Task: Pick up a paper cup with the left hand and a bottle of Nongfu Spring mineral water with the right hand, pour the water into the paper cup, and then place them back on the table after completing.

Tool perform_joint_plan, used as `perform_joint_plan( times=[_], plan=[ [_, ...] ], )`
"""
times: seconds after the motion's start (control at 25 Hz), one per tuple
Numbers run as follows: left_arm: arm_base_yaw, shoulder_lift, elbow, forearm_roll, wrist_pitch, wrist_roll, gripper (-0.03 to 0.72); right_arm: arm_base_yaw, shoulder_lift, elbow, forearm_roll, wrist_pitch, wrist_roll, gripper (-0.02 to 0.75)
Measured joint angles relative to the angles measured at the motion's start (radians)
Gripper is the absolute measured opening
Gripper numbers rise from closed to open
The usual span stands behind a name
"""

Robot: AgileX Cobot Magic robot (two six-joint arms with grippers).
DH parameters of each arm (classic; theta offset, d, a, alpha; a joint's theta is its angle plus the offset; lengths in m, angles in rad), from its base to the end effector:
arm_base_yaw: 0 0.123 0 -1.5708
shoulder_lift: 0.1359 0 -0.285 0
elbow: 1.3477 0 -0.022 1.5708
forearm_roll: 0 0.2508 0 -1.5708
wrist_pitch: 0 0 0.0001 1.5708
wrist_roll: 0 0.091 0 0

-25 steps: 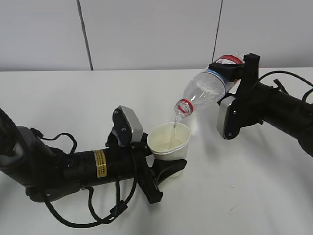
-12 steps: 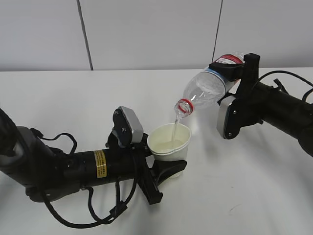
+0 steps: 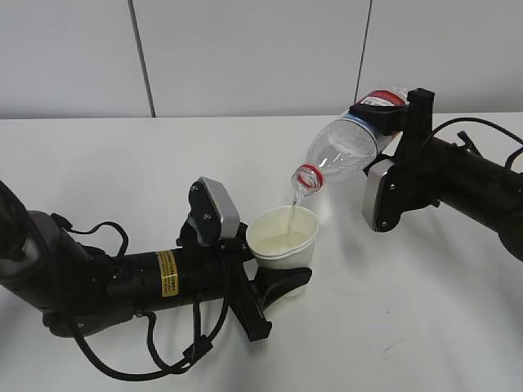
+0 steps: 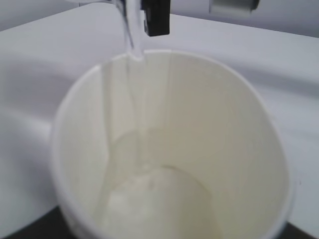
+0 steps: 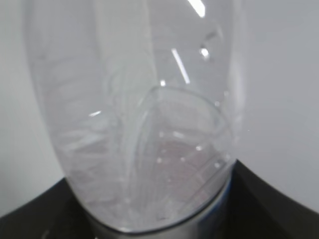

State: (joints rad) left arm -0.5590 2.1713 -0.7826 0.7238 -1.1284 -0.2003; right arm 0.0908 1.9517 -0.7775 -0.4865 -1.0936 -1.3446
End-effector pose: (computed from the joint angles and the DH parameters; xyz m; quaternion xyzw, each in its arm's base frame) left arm 0.2671 -0.2313 0.0770 0.4444 0.6471 -0.3599 0.5042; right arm 0.3547 0.0702 0.1551 -0.6229 0.3642 -0.3454 0.6000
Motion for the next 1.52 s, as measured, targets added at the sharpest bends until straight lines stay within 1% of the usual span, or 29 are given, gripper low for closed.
perform_joint_plan(
  times=[0.12,0.32,0.8,1.08,1.24,1.52],
  plan=[
    [0.000,0.000,0.000,0.000,0.000,0.000,0.365,0.000,0.000,0.000,0.000,0.000,0.002,0.462],
    [0.000,0.000,0.000,0.000,0.000,0.000,0.364,0.000,0.000,0.000,-0.002,0.000,0.068,0.462],
    [0.000,0.000,0.000,-0.025,0.000,0.000,0.364,0.000,-0.001,0.009,-0.017,-0.001,0.110,0.461],
    [0.000,0.000,0.000,-0.039,0.000,0.000,0.364,0.000,-0.001,0.009,-0.017,-0.001,0.207,0.461],
    [0.000,0.000,0.000,-0.052,0.000,0.000,0.364,0.000,-0.001,0.009,-0.012,-0.002,0.335,0.461],
    [0.000,0.000,0.000,-0.066,0.000,0.000,0.364,0.000,-0.001,0.009,0.026,-0.002,0.718,0.461]
  ],
)
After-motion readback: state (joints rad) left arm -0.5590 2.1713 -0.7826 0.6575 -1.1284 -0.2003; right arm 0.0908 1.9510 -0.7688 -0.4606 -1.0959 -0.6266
